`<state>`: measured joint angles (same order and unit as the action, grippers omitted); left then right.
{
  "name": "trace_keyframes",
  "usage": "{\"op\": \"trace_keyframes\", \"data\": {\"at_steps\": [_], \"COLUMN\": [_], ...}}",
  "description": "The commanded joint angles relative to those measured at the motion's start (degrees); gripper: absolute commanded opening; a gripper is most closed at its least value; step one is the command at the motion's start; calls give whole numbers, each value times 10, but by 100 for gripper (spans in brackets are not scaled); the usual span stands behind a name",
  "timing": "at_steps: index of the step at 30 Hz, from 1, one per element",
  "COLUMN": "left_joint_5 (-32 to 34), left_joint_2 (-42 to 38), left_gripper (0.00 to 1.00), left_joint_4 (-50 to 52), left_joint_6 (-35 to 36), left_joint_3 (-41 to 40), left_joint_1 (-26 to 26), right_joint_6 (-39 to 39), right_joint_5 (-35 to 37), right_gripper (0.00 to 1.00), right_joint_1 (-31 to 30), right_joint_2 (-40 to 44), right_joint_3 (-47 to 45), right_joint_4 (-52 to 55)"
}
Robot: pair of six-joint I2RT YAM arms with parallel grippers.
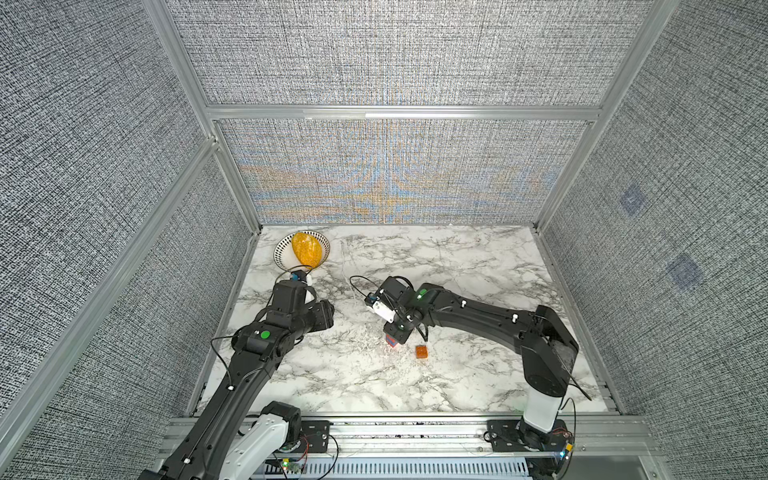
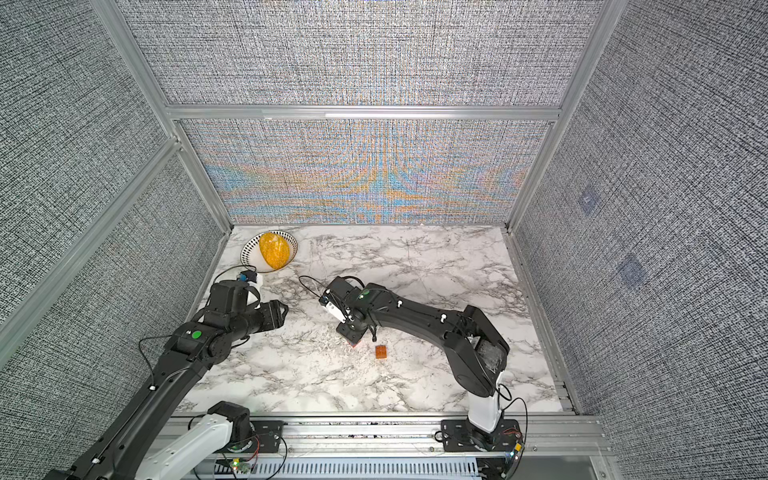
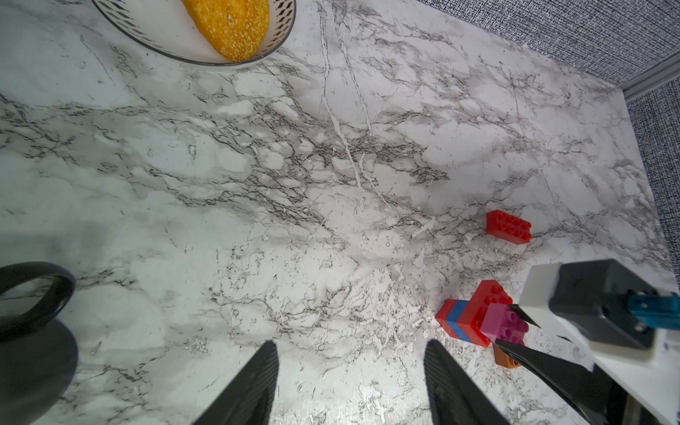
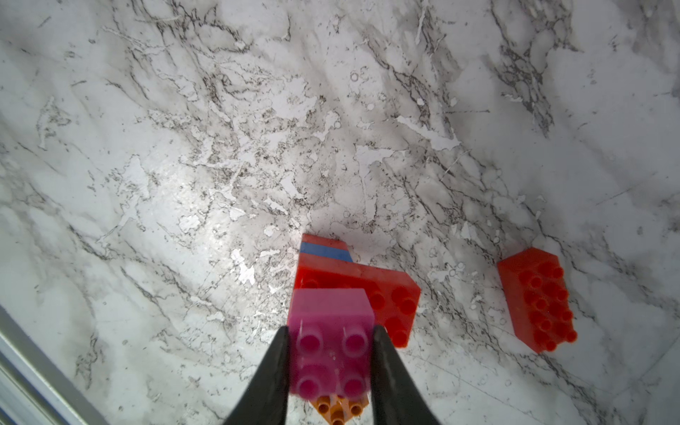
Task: Assemble the letter p with lego
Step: Assemble the lego brick with the lego brick.
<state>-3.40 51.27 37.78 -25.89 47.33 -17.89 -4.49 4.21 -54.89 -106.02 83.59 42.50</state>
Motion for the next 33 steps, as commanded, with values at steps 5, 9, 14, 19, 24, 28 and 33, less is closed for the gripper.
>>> {"op": "trace_keyframes", "data": {"at_steps": [5, 9, 14, 19, 24, 28, 33], "left_joint_5": [-3, -4, -6, -7, -7, -10, -10], "left_joint_2": [0, -1, -1, -2, 1, 3, 2], "left_gripper": [65, 65, 65, 65, 66, 65, 66], "left_joint_4": [-5, -5, -7, -7, -8, -8, -8], "left_joint_6": [3, 3, 3, 3, 3, 3, 3], "left_joint_3": [0, 0, -1, -1, -2, -3, -3], "left_joint_1": [0, 1, 1, 1, 1, 1, 1], "right_joint_6": [17, 25, 35, 40, 34, 32, 31], "right_joint_5": [3, 6, 17, 19, 19, 17, 18], "right_gripper": [13, 13, 12, 12, 12, 12, 12], "right_joint_1": [-2, -2, -2, -2, -5, -5, -7], "right_joint_2": [-4, -6, -7, -5, -9, -16, -18], "right_joint_3": [-5, -9, -14, -20, -28, -40, -51], "right_joint_4": [-6, -10, -11, -12, -2, 4, 17]}}
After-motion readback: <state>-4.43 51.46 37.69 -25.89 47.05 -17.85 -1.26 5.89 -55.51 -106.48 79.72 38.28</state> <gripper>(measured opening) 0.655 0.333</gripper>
